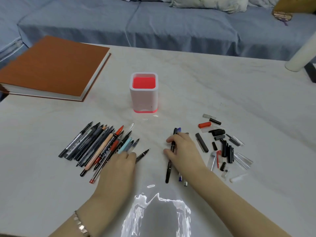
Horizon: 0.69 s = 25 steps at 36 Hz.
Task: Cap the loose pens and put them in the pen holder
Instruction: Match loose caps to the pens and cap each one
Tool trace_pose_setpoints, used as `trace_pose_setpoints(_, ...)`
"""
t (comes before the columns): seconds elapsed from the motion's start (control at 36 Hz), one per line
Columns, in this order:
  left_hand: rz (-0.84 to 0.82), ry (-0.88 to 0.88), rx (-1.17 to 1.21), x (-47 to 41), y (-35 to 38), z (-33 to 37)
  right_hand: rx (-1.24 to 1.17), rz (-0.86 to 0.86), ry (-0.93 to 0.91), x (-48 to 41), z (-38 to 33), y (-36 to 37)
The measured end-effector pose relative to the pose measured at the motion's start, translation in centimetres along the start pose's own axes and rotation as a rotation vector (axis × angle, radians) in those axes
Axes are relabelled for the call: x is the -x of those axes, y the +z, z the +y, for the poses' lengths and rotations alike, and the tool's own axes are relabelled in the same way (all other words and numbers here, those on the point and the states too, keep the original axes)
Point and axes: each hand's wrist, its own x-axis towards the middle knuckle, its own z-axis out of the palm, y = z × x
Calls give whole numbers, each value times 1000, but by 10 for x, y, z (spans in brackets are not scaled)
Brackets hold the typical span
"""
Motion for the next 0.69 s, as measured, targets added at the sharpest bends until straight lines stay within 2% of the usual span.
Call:
trace_pose_setpoints(0.11, -21, -2, 64, -2, 4, 6, -7, 55, 13, 8, 8, -3)
trace_pose_setpoints(0.22, 14, -70, 276, -5, 1, 14, 49, 173, 44, 13, 28, -28)
trace_pose_setpoints(0.31, 46, -49, 367, -7, -6, 24, 168, 261, 177, 13, 49, -53)
trace_pose_setpoints(0.39, 59, -33, 480, -4, -12, 35, 279, 208, 329, 12, 65, -68)
trace_pose_setpoints(0.5, 36, -34, 589, -2, -18, 42, 435, 145, 397, 7, 73, -68)
trace_pose_setpoints(0.69, -66, -65, 780, -1, -28, 47, 460, 129, 374, 5, 67, -68)
